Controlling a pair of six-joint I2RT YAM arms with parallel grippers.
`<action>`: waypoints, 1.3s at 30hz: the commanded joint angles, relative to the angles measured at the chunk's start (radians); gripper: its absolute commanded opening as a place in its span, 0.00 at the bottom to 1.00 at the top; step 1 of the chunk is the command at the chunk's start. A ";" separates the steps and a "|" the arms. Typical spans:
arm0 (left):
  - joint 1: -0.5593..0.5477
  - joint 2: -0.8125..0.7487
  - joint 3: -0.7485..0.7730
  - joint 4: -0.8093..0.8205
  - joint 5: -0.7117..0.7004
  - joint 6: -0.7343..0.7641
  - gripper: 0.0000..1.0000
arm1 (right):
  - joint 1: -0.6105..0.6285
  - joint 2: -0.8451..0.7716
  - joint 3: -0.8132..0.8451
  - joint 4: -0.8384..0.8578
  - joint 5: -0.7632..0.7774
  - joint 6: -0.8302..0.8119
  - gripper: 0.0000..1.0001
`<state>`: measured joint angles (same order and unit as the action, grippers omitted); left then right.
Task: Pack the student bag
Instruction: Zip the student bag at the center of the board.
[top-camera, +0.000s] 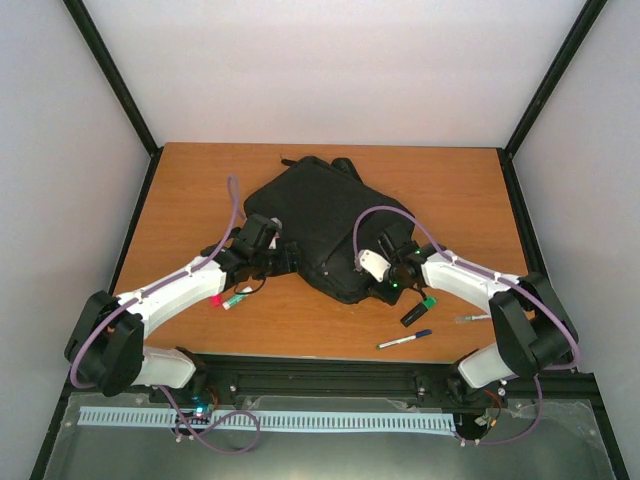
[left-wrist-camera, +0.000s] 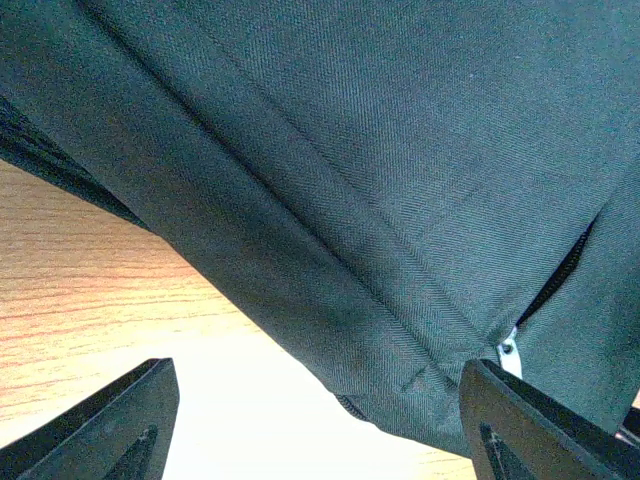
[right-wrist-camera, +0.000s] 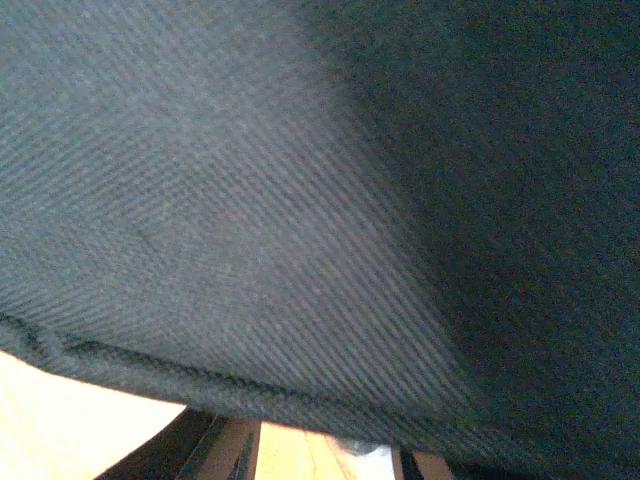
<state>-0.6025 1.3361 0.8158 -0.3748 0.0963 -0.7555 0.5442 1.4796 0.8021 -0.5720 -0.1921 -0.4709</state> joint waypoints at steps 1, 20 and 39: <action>-0.006 -0.002 0.002 0.007 -0.010 -0.011 0.79 | 0.003 -0.040 -0.013 0.015 0.029 0.006 0.36; -0.005 0.005 0.000 0.011 -0.012 -0.015 0.79 | 0.032 -0.027 -0.034 0.011 0.075 -0.011 0.26; -0.018 -0.015 -0.021 0.050 0.102 -0.081 0.74 | 0.034 -0.117 -0.020 -0.037 0.145 -0.047 0.07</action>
<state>-0.6033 1.3415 0.8055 -0.3695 0.1291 -0.7853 0.5724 1.3968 0.7769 -0.5701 -0.0284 -0.4873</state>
